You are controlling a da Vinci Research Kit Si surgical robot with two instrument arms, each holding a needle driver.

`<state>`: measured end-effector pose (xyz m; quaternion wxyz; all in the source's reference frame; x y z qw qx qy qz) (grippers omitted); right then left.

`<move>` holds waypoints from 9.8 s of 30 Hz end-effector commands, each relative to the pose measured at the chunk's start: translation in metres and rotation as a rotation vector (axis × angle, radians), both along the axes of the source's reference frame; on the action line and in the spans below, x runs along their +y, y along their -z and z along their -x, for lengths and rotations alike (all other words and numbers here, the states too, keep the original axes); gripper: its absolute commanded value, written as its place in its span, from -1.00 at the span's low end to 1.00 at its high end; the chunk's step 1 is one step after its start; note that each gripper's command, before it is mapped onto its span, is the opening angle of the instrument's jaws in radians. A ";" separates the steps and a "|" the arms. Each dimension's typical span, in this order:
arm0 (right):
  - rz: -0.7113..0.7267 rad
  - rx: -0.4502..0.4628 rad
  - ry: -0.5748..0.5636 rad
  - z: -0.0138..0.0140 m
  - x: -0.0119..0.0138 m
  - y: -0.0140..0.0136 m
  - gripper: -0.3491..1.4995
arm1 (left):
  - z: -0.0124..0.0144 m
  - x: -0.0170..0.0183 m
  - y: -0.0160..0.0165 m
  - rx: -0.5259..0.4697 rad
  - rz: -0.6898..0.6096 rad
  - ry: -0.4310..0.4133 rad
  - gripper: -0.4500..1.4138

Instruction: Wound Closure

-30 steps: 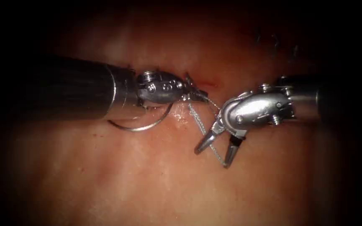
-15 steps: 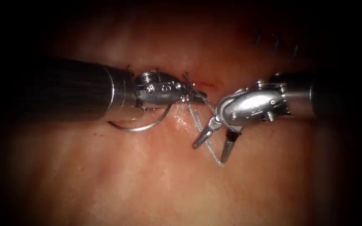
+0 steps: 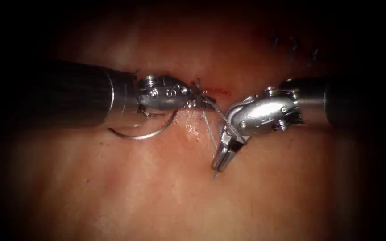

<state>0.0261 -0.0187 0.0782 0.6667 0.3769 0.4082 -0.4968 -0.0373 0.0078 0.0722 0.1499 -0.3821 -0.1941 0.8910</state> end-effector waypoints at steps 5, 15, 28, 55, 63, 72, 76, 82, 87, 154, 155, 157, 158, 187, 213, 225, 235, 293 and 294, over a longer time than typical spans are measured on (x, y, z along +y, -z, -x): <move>-0.022 0.027 -0.157 -0.0009 0.0032 0.0016 -1.00 | 0.0000 -0.0003 -0.0002 0.002 0.005 0.001 -1.00; -0.178 -0.004 -0.475 -0.0010 0.0091 0.0054 -1.00 | -0.0009 -0.0041 0.0013 0.007 0.017 -0.004 -1.00; -0.230 -0.025 -0.685 -0.0006 0.0116 0.0042 -1.00 | -0.0007 -0.0107 0.0038 0.002 0.035 -0.024 -1.00; -0.007 -0.014 -0.966 -0.0020 0.0175 -0.0004 -1.00 | -0.0032 -0.0255 0.0089 -0.008 0.017 -0.051 -1.00; 0.021 0.001 -1.001 -0.0023 0.0173 -0.0005 -1.00 | -0.0024 -0.0279 0.0097 -0.015 0.012 -0.061 -1.00; 0.232 0.033 -1.017 -0.0022 0.0176 -0.0015 -1.00 | -0.0015 -0.0300 0.0102 -0.027 0.001 -0.080 -1.00; 0.319 0.042 -1.012 -0.0024 0.0168 -0.0015 -1.00 | -0.0015 -0.0300 0.0102 -0.031 -0.003 -0.085 -1.00; 0.424 0.029 -1.020 -0.0024 0.0158 -0.0016 -1.00 | -0.0014 -0.0301 0.0104 -0.038 -0.007 -0.095 -1.00; 0.471 0.021 -1.028 -0.0019 0.0162 -0.0018 -1.00 | -0.0014 -0.0302 0.0105 -0.040 -0.006 -0.099 -1.00; -0.279 -0.062 -1.550 -0.0023 0.0078 0.0054 -1.00 | -0.0040 0.0069 0.0100 0.072 0.200 0.116 -1.00; -0.282 -0.057 -1.547 -0.0023 0.0076 0.0055 -1.00 | -0.0038 0.0070 0.0092 0.075 0.200 0.109 -1.00; -0.287 -0.049 -1.545 -0.0023 0.0073 0.0056 -1.00 | -0.0036 0.0069 0.0078 0.083 0.200 0.093 -1.00; -0.288 -0.048 -1.543 -0.0022 0.0072 0.0058 -1.00 | -0.0035 0.0068 0.0070 0.090 0.200 0.080 -1.00; -0.571 0.061 -1.968 -0.0015 0.0078 0.0054 -0.64 | -0.0013 -0.0005 0.0015 0.080 0.161 -0.008 -1.00; -1.081 -0.492 -2.099 -0.0002 0.0050 -0.0021 0.80 | -0.0005 -0.0018 0.0032 0.084 0.152 -0.018 -1.00; -1.365 -0.624 -2.053 -0.0020 0.0011 -0.0036 0.76 | -0.0007 -0.0020 0.0032 0.086 0.150 -0.024 -1.00; -1.510 -0.692 -2.083 -0.0016 0.0008 -0.0036 0.76 | -0.0008 -0.0021 0.0032 0.086 0.151 -0.024 -1.00; -1.111 -0.529 -1.960 -0.0002 0.0047 -0.0018 -1.00 | -0.0047 -0.0016 0.0029 0.091 0.135 -0.021 -1.00; -1.109 -0.524 -1.959 -0.0001 0.0047 -0.0016 -1.00 | -0.0049 -0.0014 0.0027 0.093 0.132 -0.016 -1.00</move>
